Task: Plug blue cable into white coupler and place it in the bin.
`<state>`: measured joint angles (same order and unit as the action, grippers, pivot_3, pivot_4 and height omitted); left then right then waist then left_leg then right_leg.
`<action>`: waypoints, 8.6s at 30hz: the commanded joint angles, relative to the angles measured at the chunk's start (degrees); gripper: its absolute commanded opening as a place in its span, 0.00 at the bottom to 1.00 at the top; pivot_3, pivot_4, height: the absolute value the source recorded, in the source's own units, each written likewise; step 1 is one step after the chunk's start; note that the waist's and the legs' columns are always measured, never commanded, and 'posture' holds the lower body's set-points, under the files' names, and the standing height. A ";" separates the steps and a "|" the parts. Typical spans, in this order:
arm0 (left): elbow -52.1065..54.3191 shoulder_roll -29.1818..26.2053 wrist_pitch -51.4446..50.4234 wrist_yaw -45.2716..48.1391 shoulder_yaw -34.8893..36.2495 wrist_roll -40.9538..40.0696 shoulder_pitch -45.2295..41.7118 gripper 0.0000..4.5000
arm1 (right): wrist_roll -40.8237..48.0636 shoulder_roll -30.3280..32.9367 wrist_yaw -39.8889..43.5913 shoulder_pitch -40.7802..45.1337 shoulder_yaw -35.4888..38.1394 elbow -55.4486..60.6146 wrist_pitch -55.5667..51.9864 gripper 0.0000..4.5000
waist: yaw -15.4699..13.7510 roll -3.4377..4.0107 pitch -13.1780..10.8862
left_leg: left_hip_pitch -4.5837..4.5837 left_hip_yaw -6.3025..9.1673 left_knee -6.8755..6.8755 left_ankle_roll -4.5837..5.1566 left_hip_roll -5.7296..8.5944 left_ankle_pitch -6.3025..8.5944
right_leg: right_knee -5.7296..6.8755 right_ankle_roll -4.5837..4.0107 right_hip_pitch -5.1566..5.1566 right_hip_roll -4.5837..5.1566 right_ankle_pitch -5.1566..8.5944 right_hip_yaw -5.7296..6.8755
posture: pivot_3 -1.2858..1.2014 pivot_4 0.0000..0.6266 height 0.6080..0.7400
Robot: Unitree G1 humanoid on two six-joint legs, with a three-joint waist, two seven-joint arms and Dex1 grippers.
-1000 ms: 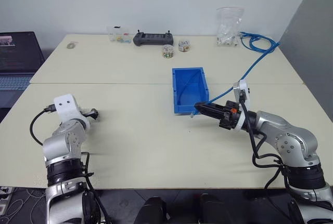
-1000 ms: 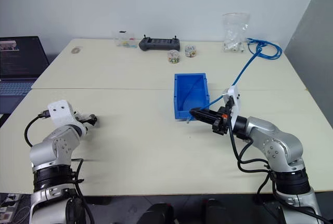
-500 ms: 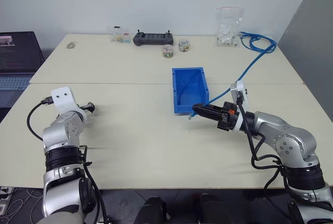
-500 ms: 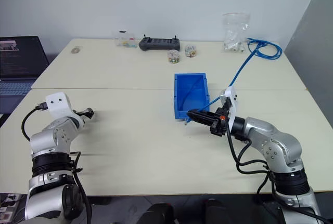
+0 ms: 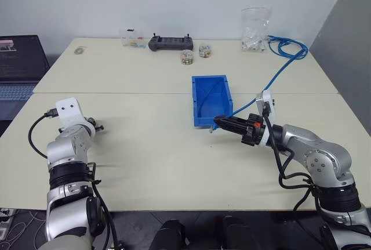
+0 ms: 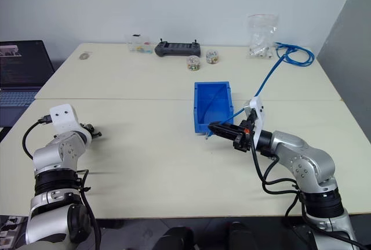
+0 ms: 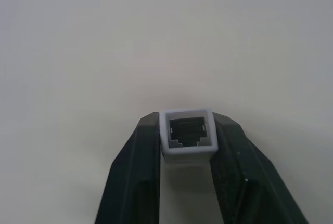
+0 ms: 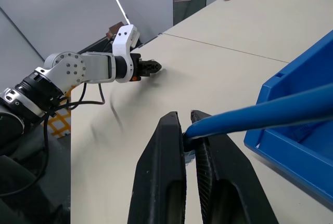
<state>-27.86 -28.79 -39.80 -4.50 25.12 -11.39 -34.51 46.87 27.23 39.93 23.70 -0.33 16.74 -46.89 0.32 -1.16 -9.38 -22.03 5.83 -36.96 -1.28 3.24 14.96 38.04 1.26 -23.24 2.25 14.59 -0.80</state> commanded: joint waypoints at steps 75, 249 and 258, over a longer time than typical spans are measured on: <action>17.03 -1.21 18.54 71.80 -53.59 12.26 -0.30 0.18 | -33.01 2.18 6.63 1.10 -24.31 3.64 11.69 0.00 | -0.08 0.11 0.22 | 0.16 0.04 -0.07 0.09 0.08 0.02 | 0.02 0.22 0.24 -0.04 0.19 0.02 | 0.52 0.24 1.00; 48.15 -1.04 14.92 44.92 -26.66 -6.10 22.41 0.99 | -12.59 -18.82 -12.32 11.59 6.89 0.61 -3.27 0.00 | -0.02 0.57 -0.22 | -0.51 0.59 0.83 -0.34 0.16 0.32 | -0.80 -0.04 -0.22 0.28 0.73 0.59 | 0.52 0.24 1.00; 43.65 -0.28 11.65 39.50 -27.72 -2.99 9.30 0.99 | -17.47 -16.94 -17.73 23.00 9.58 -19.11 1.54 0.00 | 0.34 0.56 -0.21 | -0.41 0.37 0.64 -0.36 0.18 0.27 | -0.30 -0.07 -0.29 0.22 0.69 0.43 | 0.52 0.24 1.00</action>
<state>15.91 -29.15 -28.33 35.41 -2.48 -15.02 -23.31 31.06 9.06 22.24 44.20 9.98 0.45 -47.47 0.66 -0.60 -9.59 -22.43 6.17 -36.34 -1.64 3.41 15.23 37.78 1.19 -23.54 2.44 15.28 -0.41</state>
